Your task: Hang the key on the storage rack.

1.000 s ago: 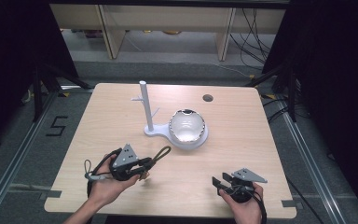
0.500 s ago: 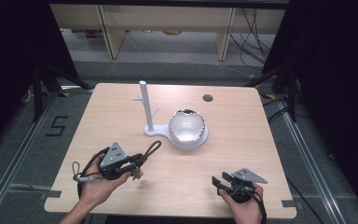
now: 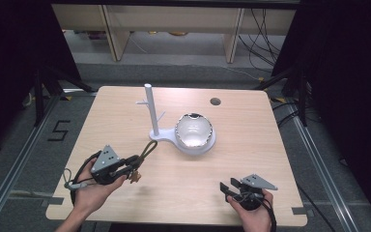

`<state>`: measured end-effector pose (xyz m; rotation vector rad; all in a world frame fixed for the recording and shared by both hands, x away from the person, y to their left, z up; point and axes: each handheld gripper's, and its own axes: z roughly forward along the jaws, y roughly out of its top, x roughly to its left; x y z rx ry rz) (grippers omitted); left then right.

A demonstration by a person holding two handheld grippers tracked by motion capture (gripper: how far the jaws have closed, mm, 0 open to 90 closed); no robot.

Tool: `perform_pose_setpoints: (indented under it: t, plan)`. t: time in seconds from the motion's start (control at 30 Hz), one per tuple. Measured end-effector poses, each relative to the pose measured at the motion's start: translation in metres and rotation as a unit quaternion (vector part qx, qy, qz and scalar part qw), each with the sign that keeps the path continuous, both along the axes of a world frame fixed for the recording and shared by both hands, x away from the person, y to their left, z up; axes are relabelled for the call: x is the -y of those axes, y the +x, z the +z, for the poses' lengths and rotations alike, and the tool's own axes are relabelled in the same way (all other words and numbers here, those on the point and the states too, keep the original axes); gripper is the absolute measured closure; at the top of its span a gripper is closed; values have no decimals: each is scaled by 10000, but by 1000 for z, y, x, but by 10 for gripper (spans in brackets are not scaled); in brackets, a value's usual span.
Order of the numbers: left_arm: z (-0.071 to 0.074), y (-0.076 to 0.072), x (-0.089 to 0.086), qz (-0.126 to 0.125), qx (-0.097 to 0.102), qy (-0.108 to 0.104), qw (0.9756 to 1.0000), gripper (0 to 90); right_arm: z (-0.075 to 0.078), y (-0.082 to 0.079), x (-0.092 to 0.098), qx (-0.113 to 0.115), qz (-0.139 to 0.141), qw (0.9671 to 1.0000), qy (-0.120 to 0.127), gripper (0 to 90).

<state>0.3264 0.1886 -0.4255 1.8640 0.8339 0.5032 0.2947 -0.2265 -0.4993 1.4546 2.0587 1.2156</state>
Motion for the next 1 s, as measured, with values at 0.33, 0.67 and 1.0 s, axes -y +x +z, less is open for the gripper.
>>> perform_pose_setpoints:
  t: [0.33, 0.67, 1.0]
  plan:
    - [4, 0, -10, 151, 84, -106, 9998, 794, 1, 0, 0, -23, 7, 10000, 73, 512]
    - [10, -1, -22, 343, 175, -139, 9992, 794, 0, 0, 0, 54, 16, 9999, 136, 511]
    - [14, 0, -32, 478, 253, -199, 9983, 794, 2, -1, 1, -6, -79, 10000, 19, 511]
